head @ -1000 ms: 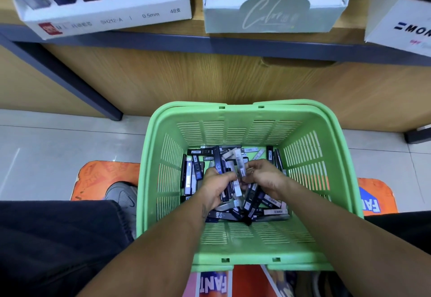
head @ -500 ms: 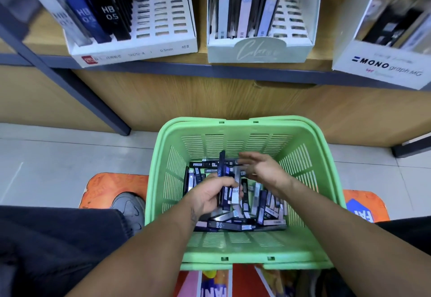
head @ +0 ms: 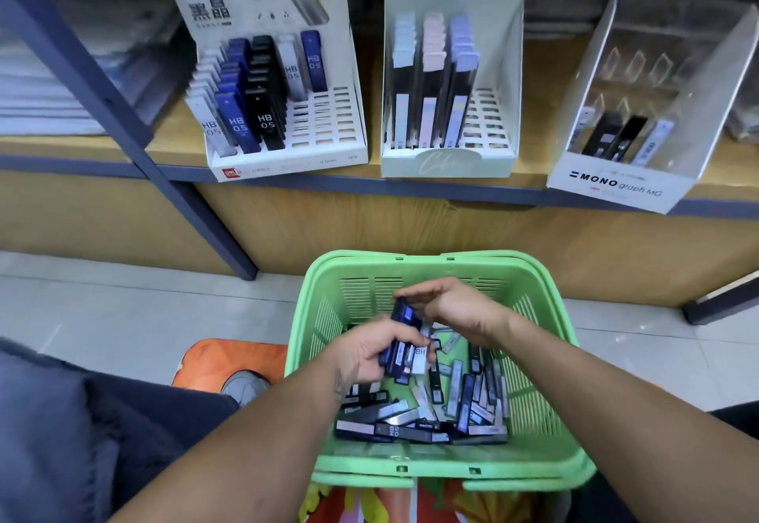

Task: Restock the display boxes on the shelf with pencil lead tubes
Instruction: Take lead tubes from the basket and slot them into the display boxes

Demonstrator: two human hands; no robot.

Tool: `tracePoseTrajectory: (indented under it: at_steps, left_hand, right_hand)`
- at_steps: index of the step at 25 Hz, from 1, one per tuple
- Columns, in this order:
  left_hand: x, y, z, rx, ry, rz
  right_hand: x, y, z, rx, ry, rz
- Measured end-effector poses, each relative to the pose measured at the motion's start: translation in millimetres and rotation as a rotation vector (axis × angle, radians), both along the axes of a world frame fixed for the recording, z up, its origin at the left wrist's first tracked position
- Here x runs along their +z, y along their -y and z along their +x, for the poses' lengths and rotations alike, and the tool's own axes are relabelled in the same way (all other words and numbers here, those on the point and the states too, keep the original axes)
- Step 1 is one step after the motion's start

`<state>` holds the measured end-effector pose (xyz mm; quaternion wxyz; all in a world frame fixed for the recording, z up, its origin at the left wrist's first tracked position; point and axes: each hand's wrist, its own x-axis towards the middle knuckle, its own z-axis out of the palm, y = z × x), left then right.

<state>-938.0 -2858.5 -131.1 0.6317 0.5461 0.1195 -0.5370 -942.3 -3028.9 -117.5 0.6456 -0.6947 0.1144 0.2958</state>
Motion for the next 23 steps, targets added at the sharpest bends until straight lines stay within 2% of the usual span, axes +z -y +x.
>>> tracePoseTrajectory:
  at_steps: [4, 9, 13, 16, 20, 23]
  left_hand:
    - [58.2, -0.6, 14.7, -0.026, 0.103, -0.013]
    - [134.1, 1.5, 34.3, 0.038, 0.262, 0.05]
    - [190.0, -2.0, 43.2, 0.172, 0.345, 0.082]
    - [222.1, -10.9, 48.3, 0.234, 0.378, 0.089]
    - [247.1, -26.4, 67.0, 0.37, 0.446, 0.099]
    - [257.1, -38.9, 80.6, 0.446, 0.453, 0.081]
  right_hand:
    - [54.6, 20.2, 10.2, -0.041, -0.031, 0.104]
    - [133.2, 26.2, 10.0, 0.088, 0.009, 0.056]
    - [184.6, 12.0, 4.8, 0.166, -0.025, 0.148]
    - [208.2, -9.8, 8.3, 0.032, 0.014, 0.206]
    - [221.5, -35.5, 23.7, -0.107, 0.169, 0.214]
    - [228.0, -49.9, 33.5, -0.204, 0.27, 0.149]
